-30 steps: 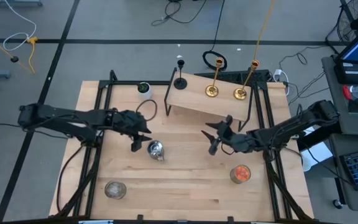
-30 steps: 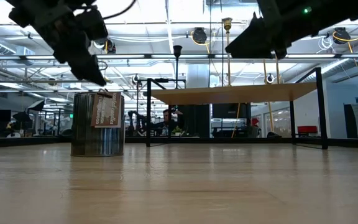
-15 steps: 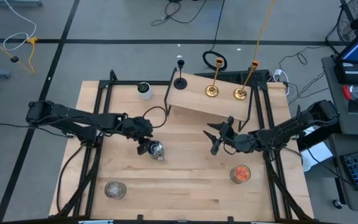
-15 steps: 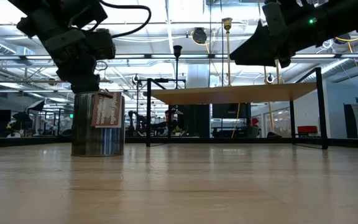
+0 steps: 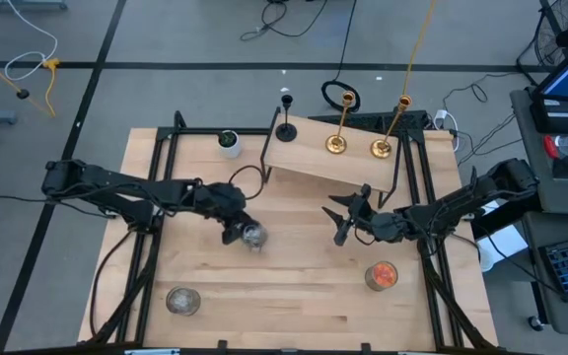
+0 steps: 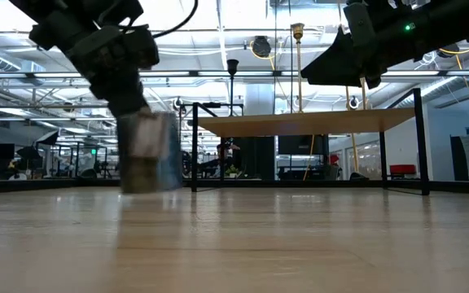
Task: Pick & Place candle stick holders
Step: Put the top brown scented candle on the shelf
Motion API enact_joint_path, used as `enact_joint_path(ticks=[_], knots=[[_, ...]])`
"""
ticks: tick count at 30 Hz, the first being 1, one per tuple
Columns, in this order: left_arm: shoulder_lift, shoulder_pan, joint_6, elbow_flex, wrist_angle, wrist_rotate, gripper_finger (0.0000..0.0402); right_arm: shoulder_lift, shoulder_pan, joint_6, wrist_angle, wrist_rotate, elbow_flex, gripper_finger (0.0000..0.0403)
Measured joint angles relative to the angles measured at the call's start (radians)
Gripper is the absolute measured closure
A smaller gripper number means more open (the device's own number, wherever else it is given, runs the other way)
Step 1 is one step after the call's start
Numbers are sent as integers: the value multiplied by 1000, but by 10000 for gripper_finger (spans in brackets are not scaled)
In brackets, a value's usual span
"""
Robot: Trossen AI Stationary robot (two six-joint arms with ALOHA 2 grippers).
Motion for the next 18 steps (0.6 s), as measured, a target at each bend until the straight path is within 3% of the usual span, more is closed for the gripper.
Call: enact_joint_path(ticks=[18], knots=[[-1,7,47,11,251,7,398,0,0,0,3,0,0,232]])
